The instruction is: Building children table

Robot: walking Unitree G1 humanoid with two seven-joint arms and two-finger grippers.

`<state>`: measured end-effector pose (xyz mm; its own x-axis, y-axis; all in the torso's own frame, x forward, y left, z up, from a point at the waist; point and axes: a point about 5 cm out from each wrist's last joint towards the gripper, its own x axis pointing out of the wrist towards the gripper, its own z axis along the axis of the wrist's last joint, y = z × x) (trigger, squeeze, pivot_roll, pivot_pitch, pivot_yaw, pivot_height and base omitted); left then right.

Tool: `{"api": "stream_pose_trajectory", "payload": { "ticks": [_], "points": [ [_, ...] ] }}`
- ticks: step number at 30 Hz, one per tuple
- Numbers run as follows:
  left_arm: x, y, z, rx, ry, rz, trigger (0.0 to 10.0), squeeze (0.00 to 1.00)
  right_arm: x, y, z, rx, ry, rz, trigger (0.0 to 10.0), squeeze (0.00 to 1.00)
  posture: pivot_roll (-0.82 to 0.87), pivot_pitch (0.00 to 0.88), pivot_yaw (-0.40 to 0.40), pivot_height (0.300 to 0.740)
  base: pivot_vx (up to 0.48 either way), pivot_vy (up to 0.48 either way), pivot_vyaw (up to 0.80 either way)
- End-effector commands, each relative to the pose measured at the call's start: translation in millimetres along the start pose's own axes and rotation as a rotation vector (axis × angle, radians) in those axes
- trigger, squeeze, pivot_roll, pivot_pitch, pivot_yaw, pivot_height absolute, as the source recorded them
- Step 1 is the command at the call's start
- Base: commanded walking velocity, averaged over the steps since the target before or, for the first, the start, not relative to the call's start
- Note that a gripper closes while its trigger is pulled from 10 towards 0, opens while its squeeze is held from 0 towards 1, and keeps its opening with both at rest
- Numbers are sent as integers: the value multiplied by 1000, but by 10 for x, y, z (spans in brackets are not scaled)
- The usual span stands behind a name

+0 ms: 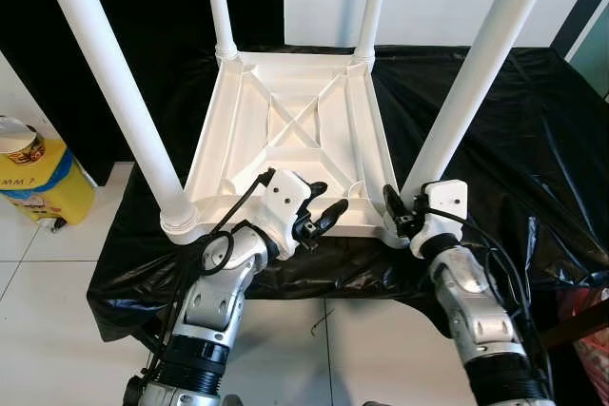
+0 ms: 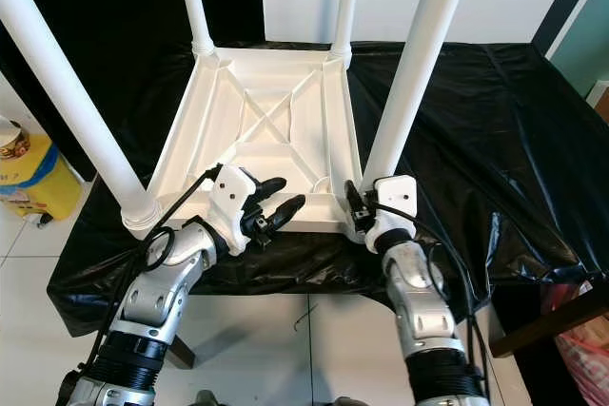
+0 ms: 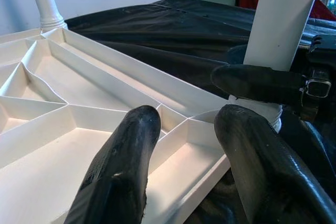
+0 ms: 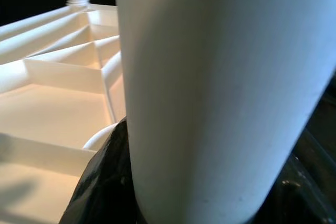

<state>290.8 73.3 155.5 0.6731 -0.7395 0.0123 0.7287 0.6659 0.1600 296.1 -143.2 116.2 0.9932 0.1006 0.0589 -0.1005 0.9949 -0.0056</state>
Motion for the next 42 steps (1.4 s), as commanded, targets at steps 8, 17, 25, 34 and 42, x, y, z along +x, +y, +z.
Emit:
{"api": "stream_pose_trajectory", "payload": {
  "ticks": [8, 17, 25, 34, 42],
  "points": [
    [-25, 46, -5, -13, 2, 111, 10000, 0, -68, 180, -155, 47, 90, -7, 10000, 0, 1, 63, -66, 740, 0, 0, 0],
    [-21, 62, 13, -13, -2, 117, 10000, 0, -45, 143, -77, 20, 64, -7, 10000, 871, 0, 65, -69, 740, 0, 0, 0],
    [-13, 71, 13, -11, -1, 118, 10000, 0, -43, 112, 8, 6, 7, 64, 10000, 1000, -3, 63, -65, 740, 0, 0, 0],
    [-25, 69, -6, -8, 10, 114, 10000, 0, -28, -119, 125, -69, -29, 270, 10000, 0, -3, 68, -61, 740, 0, 0, 0],
    [-35, 99, 19, -16, 1, 116, 10000, 0, 37, -296, 216, -138, -45, 385, 10000, 0, -8, 83, -55, 740, 0, 0, 0]
  ]
}}
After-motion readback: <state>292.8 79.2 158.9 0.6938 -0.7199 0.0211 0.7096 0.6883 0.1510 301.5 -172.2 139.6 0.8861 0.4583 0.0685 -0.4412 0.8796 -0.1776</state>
